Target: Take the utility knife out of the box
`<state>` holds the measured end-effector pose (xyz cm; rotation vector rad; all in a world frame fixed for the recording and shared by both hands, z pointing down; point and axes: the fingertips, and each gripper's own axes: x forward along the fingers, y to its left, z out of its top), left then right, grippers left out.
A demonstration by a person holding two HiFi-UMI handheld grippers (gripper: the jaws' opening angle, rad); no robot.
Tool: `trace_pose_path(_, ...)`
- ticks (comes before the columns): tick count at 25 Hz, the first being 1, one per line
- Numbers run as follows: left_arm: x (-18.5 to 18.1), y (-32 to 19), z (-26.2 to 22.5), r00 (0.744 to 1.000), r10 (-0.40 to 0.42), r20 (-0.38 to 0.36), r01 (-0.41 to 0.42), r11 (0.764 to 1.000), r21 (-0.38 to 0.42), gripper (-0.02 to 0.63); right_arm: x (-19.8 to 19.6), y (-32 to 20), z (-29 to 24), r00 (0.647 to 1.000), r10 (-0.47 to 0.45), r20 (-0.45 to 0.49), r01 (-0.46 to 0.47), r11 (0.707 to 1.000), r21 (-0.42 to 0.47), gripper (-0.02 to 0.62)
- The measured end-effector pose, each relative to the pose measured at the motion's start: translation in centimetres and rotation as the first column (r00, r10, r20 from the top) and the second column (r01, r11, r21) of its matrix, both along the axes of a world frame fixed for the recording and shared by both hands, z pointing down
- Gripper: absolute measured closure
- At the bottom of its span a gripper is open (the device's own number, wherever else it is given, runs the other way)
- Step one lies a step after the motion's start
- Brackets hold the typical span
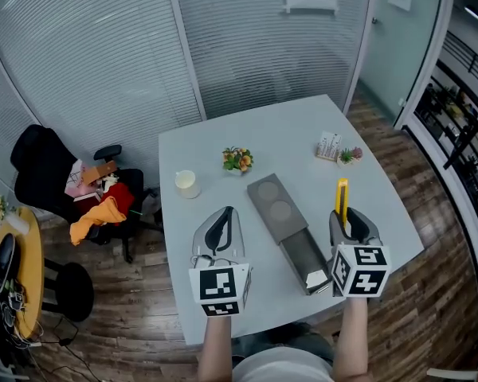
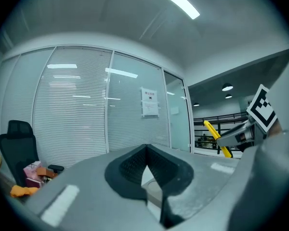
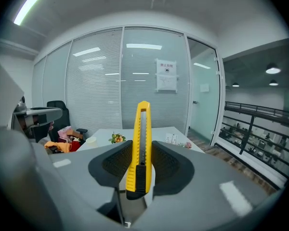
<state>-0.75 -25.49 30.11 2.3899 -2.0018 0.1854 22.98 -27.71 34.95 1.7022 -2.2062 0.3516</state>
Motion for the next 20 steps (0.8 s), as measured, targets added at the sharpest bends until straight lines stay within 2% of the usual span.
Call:
trace_pose_path(10,-0.4,-0.1,-0.6,1.000,-0.023,-0.020,0.023,1.000,0.005,0.606,0.1,-0.3,-1.6,1.000,0.000,0.013,-0.001,0.998,0.060,0.442)
trace_pose_path(20,-0.6,0.2,-1.1,1.000,-0.023,-0.021,0.023,1.000,0.020,0.606,0.3,0.1,-2.0,1.000,0.011,0.005,-0.012,0.997,0.075,0.443)
